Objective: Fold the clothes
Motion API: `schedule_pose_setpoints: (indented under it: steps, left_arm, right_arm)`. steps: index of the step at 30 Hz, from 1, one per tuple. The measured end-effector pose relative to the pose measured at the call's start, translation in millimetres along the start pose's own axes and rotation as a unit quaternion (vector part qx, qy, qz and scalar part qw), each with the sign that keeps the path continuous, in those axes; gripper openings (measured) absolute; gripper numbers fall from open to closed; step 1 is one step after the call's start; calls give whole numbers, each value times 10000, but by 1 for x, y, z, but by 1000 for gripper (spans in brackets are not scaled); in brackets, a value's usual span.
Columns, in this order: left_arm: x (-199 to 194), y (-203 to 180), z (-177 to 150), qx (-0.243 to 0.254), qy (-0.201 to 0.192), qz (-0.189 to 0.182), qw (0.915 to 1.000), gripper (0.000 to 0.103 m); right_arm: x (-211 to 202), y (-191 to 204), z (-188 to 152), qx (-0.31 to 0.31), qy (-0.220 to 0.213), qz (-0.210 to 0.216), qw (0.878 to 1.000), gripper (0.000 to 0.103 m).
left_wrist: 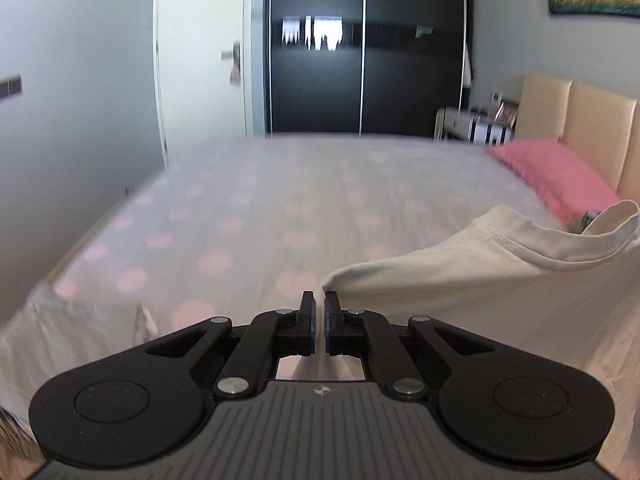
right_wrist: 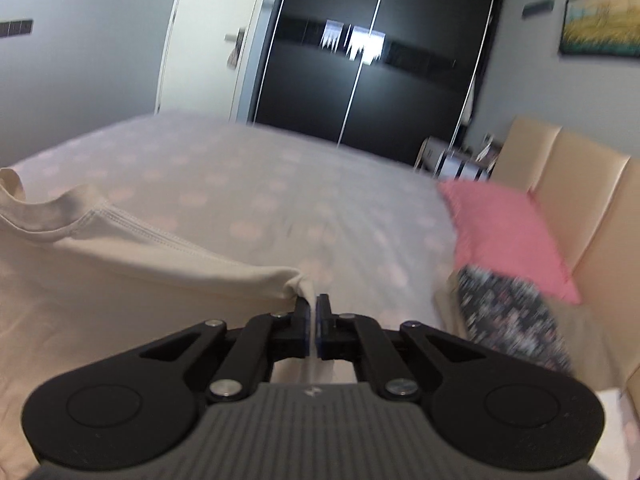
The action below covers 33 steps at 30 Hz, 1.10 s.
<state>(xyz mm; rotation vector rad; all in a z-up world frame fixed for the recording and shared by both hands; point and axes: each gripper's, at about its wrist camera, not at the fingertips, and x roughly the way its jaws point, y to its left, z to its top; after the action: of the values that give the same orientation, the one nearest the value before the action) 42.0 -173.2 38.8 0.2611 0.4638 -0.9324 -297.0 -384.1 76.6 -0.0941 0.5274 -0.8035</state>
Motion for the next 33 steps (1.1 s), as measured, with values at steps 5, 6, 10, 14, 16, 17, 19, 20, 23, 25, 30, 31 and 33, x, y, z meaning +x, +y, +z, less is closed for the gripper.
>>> schedule_pose_setpoints:
  steps: [5, 6, 10, 14, 16, 17, 19, 20, 23, 25, 30, 31, 33]
  left_arm:
    - [-55, -11, 59, 239, -825, 11, 9963, 2]
    - [-64, -11, 71, 204, -948, -2, 9953, 2]
    - [-109, -15, 113, 91, -1536, -71, 9881, 2]
    - [-161, -22, 147, 118, -2245, -22, 9744, 2]
    - [-187, -26, 162, 148, -2573, -10, 9662, 2]
    - [-197, -28, 170, 142, -2665, -47, 9637, 2]
    - [-214, -31, 185, 141, -2818, -113, 9593, 2]
    - [-222, -34, 191, 148, -2880, -141, 9574, 2]
    - [-237, -44, 204, 288, -3037, -72, 9523, 2]
    - [-239, -48, 209, 299, -3074, -71, 9511, 2]
    - [-208, -44, 198, 257, -2531, -71, 9671, 2]
    - [-195, -43, 193, 268, -2345, -62, 9717, 2]
    - [-166, -40, 179, 278, -1947, -39, 9805, 2]
  right_arm:
    - [-69, -15, 54, -295, -897, -414, 9947, 3]
    - [-82, -20, 65, -263, -1020, -435, 9935, 3]
    - [-133, -39, 104, -157, -1576, -614, 9855, 3]
    - [-185, -48, 128, -235, -2170, -904, 9717, 3]
    - [-208, -50, 137, -341, -2421, -1029, 9642, 3]
    - [-219, -52, 142, -380, -2525, -1090, 9607, 3]
    - [-238, -57, 152, -340, -2699, -1145, 9555, 3]
    - [-247, -60, 157, -288, -2782, -1149, 9532, 3]
    - [-268, -68, 171, -202, -2988, -1174, 9468, 3]
    - [-273, -72, 178, -163, -3051, -1194, 9447, 3]
    - [-253, -74, 181, 33, -2708, -953, 9579, 3]
    - [-240, -73, 176, 73, -2520, -845, 9640, 3]
    - [-213, -70, 164, 130, -2157, -672, 9741, 3]
